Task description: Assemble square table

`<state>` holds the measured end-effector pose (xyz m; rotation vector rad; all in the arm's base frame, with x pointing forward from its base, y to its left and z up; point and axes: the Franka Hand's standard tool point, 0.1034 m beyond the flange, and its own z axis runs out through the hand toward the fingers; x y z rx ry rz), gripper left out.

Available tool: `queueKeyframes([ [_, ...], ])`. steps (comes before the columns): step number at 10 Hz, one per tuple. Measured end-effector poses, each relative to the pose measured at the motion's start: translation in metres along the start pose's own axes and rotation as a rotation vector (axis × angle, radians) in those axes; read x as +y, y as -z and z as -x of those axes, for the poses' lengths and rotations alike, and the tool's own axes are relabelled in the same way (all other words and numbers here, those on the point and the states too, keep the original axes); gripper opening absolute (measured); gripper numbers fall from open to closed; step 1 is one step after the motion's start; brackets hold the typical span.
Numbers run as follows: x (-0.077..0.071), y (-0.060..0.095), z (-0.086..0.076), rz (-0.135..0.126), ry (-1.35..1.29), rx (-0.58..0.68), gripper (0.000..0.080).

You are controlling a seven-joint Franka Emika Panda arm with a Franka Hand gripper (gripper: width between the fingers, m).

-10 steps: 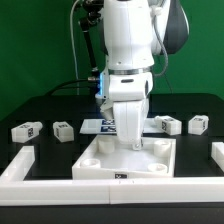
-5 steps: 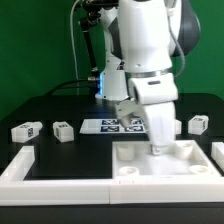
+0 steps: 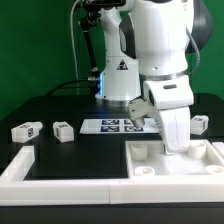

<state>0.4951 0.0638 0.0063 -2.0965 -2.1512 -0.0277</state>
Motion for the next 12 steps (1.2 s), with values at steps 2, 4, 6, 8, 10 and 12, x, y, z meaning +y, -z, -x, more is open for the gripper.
queueKeyframes([
  [2,0.0000,-0.0004,-0.0032,0.005,-0.005,0.000,0.0056],
  [4,-0.0001,-0.0007,-0.0042,0.010,-0.007,0.000,0.0056],
  [6,-0.0002,-0.0010,-0.0038,0.009,-0.007,0.000,0.0222],
  [8,0.0010,0.0000,-0.0037,0.013,-0.008,0.000,0.0549],
  [10,0.0017,0.0005,-0.0036,0.015,-0.008,0.000,0.0627],
  [12,0.0020,0.0006,-0.0036,0.015,-0.008,0.000,0.0646],
])
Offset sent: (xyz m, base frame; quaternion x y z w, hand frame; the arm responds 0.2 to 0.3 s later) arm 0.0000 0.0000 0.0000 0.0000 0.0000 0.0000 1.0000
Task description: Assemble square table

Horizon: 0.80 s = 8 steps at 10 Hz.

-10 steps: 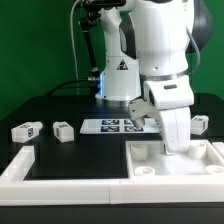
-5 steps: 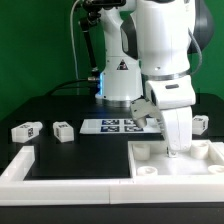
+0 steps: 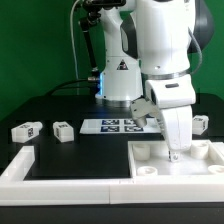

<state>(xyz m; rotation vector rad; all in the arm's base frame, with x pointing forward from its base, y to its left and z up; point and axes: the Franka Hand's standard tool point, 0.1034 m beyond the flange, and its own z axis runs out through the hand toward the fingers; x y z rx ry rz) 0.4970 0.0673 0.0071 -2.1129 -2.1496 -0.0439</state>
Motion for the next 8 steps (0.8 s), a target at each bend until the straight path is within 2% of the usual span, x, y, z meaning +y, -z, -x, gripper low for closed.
queueKeyframes([
  [4,-0.001,0.001,0.000,0.002,-0.015,-0.001,0.0649],
  [5,-0.005,0.011,0.001,0.030,-0.102,-0.006,0.0649],
  [6,-0.016,0.023,-0.002,0.072,-0.188,-0.008,0.0649],
  [7,-0.023,0.029,-0.007,0.086,-0.229,-0.010,0.0649],
  [8,-0.027,0.039,-0.019,0.092,-0.335,-0.011,0.0649],
])
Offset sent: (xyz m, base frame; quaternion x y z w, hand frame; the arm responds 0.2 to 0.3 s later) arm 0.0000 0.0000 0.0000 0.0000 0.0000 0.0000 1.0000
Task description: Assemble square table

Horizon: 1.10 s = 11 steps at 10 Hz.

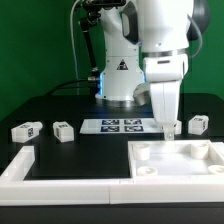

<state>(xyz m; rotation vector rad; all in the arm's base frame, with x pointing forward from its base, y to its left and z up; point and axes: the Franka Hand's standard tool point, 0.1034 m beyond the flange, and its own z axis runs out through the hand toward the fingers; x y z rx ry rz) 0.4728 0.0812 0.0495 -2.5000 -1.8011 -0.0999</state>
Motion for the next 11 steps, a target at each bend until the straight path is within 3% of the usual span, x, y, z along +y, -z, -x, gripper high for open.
queueKeyframes([
  [2,-0.010,0.015,-0.029,0.022,-0.242,0.005,0.0649],
  [7,-0.014,0.014,-0.032,0.009,-0.568,0.014,0.0649],
  [10,-0.050,0.012,-0.049,-0.018,-0.978,-0.019,0.0649],
  [11,-0.056,0.011,-0.052,-0.043,-1.104,-0.049,0.0649],
])
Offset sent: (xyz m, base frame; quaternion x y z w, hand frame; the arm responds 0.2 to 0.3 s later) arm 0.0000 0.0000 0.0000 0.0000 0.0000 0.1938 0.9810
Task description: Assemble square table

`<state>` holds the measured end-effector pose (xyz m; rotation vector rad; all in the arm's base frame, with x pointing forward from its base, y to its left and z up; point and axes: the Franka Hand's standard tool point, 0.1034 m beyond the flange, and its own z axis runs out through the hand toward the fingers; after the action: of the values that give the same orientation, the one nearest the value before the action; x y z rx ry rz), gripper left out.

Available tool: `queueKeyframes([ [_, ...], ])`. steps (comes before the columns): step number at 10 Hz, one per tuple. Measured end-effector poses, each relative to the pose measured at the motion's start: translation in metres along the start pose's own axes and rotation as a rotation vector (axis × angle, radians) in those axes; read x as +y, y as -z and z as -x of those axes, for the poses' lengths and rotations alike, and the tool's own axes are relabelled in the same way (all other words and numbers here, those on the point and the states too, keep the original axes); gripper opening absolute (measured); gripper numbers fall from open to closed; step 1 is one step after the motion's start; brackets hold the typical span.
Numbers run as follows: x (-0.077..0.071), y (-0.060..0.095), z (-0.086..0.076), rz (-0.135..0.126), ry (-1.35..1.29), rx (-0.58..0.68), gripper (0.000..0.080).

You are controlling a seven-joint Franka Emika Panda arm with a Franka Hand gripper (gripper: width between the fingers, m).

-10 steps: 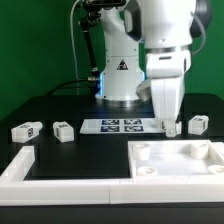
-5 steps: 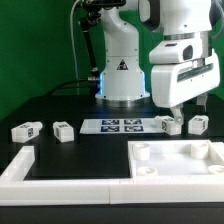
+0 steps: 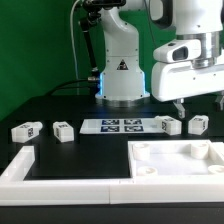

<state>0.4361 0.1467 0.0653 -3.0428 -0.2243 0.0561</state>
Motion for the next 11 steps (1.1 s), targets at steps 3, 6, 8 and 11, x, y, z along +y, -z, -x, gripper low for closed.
queueKeyframes([
  [3,-0.002,0.000,0.000,-0.028,-0.191,-0.006,0.0649],
  [6,-0.008,-0.006,0.011,-0.062,-0.520,-0.053,0.0649],
  [8,-0.012,-0.014,0.023,-0.115,-0.680,-0.109,0.0649],
  [11,-0.012,-0.014,0.024,-0.116,-0.656,-0.127,0.0649],
])
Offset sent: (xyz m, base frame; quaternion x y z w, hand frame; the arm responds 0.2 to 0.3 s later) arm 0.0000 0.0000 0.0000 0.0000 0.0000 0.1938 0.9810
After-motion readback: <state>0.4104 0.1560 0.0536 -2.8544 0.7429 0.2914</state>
